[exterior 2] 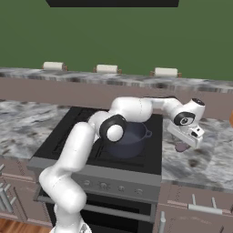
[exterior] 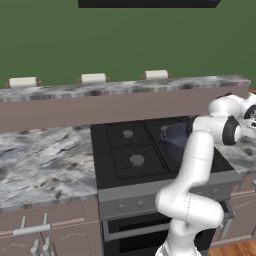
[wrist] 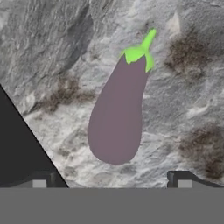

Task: Turn on the burner for the pot on the stove. Wait thirty seconds for the pot to heat up. Then add the eggplant to the pot.

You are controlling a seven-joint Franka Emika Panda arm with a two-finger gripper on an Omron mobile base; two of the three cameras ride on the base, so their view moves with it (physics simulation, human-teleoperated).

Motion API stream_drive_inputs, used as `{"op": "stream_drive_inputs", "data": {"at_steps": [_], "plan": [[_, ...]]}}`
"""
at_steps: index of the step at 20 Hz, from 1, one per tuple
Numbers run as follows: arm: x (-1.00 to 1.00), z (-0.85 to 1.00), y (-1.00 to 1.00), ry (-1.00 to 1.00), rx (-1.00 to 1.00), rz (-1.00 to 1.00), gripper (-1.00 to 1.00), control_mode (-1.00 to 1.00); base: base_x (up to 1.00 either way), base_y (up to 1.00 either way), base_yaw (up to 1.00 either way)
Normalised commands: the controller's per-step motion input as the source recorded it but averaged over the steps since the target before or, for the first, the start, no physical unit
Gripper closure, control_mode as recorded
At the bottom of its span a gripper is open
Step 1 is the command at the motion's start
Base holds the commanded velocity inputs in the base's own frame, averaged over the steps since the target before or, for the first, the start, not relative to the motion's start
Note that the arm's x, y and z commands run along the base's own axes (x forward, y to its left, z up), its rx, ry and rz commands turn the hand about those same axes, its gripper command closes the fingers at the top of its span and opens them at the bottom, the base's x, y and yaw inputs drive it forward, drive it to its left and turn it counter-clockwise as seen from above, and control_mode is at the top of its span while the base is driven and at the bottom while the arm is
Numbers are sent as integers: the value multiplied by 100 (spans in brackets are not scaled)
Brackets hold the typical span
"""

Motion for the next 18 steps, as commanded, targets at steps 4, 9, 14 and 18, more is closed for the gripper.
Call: {"op": "stream_drive_inputs", "data": {"at_steps": [4, 9, 14, 18], "plan": [[33, -22, -33, 3, 0, 0, -100, -100, 0, 0, 0], [38, -18, -20, 5, 0, 0, -100, -100, 0, 0, 0], [26, -20, -4, 5, 0, 0, -100, -100, 0, 0, 0], [6, -42, 0, 7, 0, 0, 100, -100, 0, 0, 0]]}}
